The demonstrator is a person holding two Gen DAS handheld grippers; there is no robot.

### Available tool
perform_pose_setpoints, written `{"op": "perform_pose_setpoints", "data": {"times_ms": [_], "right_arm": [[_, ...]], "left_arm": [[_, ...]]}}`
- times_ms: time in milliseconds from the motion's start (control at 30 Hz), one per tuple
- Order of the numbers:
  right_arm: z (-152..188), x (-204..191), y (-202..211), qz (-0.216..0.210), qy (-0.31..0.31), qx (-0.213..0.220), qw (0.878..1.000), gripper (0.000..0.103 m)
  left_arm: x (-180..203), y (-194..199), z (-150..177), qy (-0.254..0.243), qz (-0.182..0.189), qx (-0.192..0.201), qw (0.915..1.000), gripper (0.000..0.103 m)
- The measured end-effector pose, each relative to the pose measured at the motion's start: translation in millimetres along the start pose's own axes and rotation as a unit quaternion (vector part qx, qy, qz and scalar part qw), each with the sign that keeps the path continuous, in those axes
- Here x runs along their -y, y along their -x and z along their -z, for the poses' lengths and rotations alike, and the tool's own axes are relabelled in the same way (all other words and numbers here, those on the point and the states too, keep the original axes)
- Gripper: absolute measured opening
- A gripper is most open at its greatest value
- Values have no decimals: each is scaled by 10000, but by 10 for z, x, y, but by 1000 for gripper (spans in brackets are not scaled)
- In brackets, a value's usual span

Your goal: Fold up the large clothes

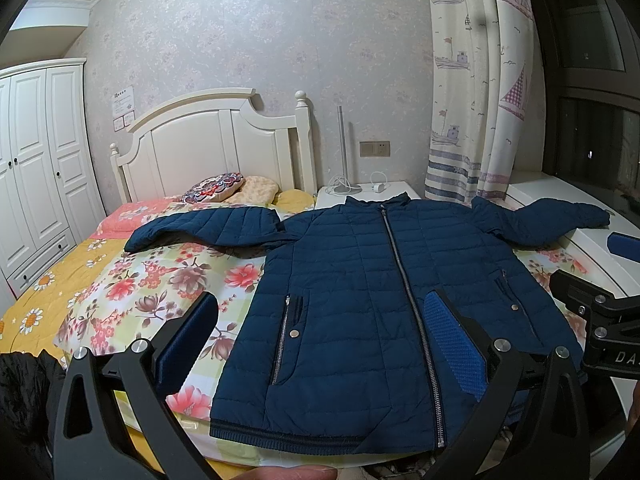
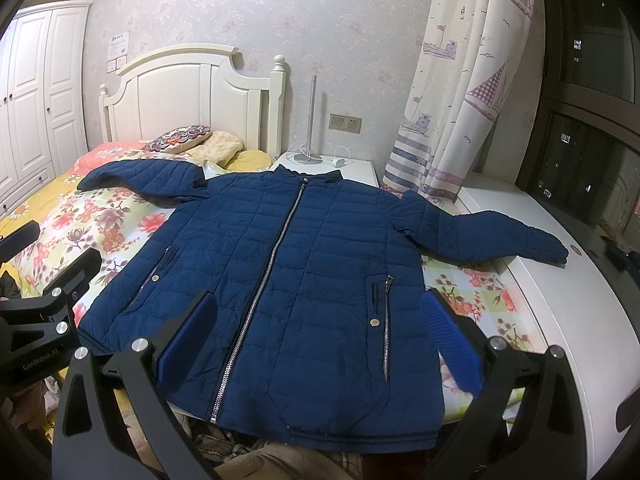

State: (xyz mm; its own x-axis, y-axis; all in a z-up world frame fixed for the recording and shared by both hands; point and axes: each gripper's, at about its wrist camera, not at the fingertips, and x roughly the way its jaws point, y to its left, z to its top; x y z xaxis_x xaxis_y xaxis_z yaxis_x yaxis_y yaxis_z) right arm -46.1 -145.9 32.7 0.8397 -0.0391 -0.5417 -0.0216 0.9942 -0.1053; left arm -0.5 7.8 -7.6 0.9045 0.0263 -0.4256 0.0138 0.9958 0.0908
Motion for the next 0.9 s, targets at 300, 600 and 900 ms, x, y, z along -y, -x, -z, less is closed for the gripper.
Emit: {"op": "perform_pose_setpoints", "data": {"times_ms": [300,600,900], "right_arm": [[66,1,-113,-7,-36,-180,9998,101],[165,238,-490,-137,-343,-448,9983,101],[111,1643,-1531,285,-1907,-730,9785,101]], "left_arm": [[-6,-132,120,-22,5,-204,9998,99],[211,-467,113,-231,136,-541,9982,99],[370,-1968,-154,-132,748,-1697,9826,99]]}}
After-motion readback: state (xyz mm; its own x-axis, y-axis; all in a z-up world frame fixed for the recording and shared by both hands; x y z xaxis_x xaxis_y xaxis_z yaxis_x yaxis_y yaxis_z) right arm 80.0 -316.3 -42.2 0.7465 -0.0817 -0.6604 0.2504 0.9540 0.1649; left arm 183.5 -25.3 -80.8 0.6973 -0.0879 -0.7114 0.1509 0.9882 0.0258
